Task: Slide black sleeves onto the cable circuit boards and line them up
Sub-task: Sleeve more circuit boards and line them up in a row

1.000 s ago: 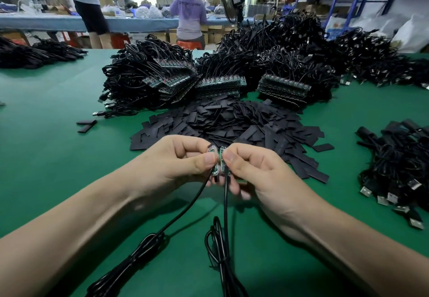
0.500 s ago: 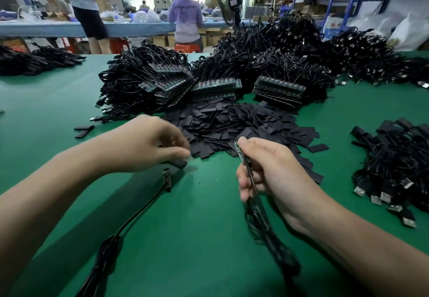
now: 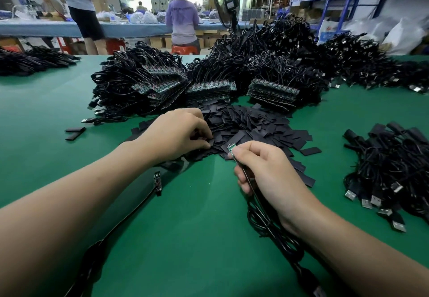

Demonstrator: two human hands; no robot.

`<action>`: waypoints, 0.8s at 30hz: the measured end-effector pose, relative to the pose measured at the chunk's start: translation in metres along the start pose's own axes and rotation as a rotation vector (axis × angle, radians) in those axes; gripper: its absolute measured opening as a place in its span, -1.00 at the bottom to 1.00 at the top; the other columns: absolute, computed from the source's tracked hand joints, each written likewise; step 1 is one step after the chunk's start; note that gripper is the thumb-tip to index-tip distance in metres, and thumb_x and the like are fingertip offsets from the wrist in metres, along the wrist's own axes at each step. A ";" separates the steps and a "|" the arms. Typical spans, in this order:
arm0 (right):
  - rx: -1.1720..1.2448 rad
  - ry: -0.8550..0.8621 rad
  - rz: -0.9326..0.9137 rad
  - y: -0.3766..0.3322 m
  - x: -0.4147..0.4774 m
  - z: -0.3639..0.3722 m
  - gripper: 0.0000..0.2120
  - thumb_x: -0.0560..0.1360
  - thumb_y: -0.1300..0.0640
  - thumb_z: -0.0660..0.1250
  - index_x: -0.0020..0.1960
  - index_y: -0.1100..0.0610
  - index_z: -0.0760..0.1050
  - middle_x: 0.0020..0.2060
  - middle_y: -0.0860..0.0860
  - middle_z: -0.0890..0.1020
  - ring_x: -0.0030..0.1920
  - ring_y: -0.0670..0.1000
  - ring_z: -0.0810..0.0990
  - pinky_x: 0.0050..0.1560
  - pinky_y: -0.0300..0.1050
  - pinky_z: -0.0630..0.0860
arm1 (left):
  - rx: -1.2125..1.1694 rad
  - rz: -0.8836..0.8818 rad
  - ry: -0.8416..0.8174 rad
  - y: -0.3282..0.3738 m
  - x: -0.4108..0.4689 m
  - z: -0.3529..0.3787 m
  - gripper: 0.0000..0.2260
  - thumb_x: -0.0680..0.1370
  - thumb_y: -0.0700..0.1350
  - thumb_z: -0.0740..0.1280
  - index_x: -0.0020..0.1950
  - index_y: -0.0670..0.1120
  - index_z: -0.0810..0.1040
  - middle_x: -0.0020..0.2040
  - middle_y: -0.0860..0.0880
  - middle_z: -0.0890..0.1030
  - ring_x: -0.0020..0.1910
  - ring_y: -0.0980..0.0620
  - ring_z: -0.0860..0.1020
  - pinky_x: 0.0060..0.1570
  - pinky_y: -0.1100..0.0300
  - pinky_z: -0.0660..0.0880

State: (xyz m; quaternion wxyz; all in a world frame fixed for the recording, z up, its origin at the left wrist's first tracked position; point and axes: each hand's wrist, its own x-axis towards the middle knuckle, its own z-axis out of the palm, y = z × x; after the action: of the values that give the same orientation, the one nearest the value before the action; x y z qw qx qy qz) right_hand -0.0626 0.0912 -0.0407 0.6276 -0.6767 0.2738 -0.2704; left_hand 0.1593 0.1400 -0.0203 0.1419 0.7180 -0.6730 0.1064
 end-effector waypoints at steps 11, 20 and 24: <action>-0.063 -0.059 -0.140 -0.003 0.001 -0.006 -0.80 0.64 0.10 0.34 -0.09 0.08 0.70 -0.44 -0.02 0.57 -0.45 -0.04 0.50 -0.41 -0.23 0.44 | -0.288 -0.014 0.259 0.044 -0.065 -0.033 -0.79 0.45 0.10 0.49 -0.02 0.01 0.77 -0.16 0.16 0.72 -0.23 0.30 0.64 -0.14 0.21 0.60; -0.203 -0.198 -0.140 -0.005 0.000 -0.009 -0.74 0.66 0.11 0.31 -0.14 0.07 0.70 -0.50 -0.04 0.41 -0.48 -0.04 0.36 -0.41 -0.29 0.33 | -0.326 0.010 0.325 0.053 -0.092 -0.024 -0.88 0.47 -0.01 0.53 -0.05 -0.01 0.77 -0.14 0.14 0.71 -0.21 0.22 0.65 -0.17 0.14 0.62; -0.224 -0.248 -0.130 -0.004 -0.001 -0.009 -0.75 0.65 0.09 0.32 -0.12 0.09 0.70 -0.50 -0.02 0.37 -0.44 0.00 0.31 -0.41 -0.20 0.26 | -0.307 0.017 0.330 0.050 -0.097 -0.020 -0.89 0.48 -0.02 0.54 -0.04 -0.01 0.76 -0.12 0.15 0.71 -0.19 0.23 0.64 -0.14 0.18 0.60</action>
State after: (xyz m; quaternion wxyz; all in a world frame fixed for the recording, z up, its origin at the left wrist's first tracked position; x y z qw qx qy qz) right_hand -0.0698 0.0859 -0.0361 0.5582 -0.7870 0.1785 -0.1928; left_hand 0.1037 0.2350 -0.0317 0.3566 0.6552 -0.6550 0.1201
